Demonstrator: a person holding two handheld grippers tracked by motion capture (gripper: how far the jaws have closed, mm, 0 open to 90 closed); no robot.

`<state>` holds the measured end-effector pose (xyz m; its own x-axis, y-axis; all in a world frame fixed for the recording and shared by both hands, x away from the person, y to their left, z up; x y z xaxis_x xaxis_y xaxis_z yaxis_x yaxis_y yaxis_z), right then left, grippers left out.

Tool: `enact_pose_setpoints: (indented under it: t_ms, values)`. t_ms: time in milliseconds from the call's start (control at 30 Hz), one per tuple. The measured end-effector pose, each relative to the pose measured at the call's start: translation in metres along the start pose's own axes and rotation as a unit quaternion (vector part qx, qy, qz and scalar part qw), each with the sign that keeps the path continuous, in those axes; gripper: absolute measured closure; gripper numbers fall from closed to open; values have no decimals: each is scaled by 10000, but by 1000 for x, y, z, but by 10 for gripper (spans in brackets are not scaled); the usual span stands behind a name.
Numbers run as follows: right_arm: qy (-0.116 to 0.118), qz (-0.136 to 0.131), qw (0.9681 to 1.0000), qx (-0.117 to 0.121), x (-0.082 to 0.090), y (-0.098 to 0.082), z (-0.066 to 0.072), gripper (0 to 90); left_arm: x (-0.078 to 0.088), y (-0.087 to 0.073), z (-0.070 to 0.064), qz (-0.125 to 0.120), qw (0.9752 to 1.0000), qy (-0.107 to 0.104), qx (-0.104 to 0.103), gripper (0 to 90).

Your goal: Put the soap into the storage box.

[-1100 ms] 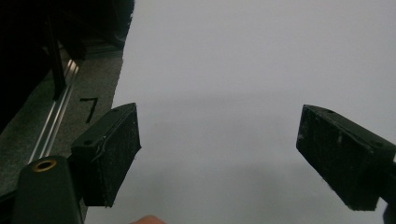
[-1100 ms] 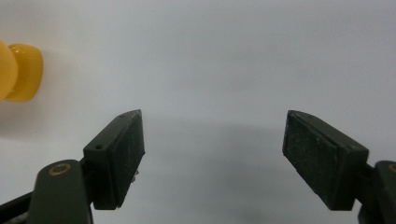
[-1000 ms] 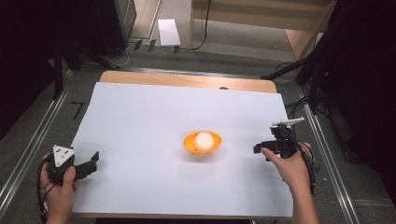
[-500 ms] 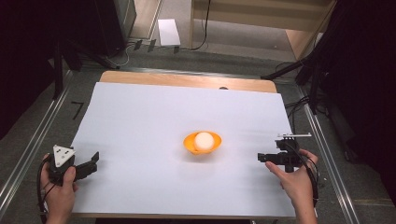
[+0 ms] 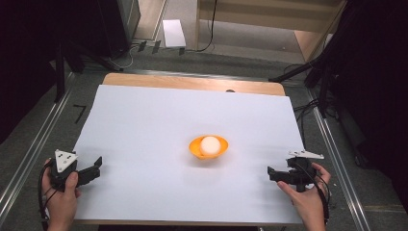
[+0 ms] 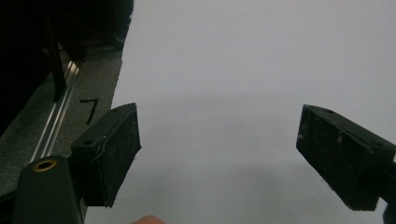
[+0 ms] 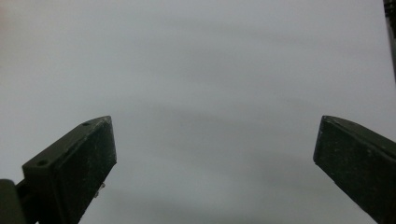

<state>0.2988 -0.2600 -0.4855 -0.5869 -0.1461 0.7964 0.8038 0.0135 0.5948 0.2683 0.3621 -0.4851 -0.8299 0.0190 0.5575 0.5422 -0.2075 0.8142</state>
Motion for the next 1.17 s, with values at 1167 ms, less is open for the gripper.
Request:
enact_pose_setpoints:
  t_ms: [1167]
  values:
    - [528,-1286,9882,-648,8,-39,-36,130,-2,0,-3,112,9998,45,-145,145]
Point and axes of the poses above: each handheld gripper's, and its own axes: x roughly backward along the jaws, y roughly out of its top, z roughly to its left, the point moved 4 cm from there along -x, roughly forward along the jaws, and after that the axes turned 5 degrees about -x, right-handed, at the moved point
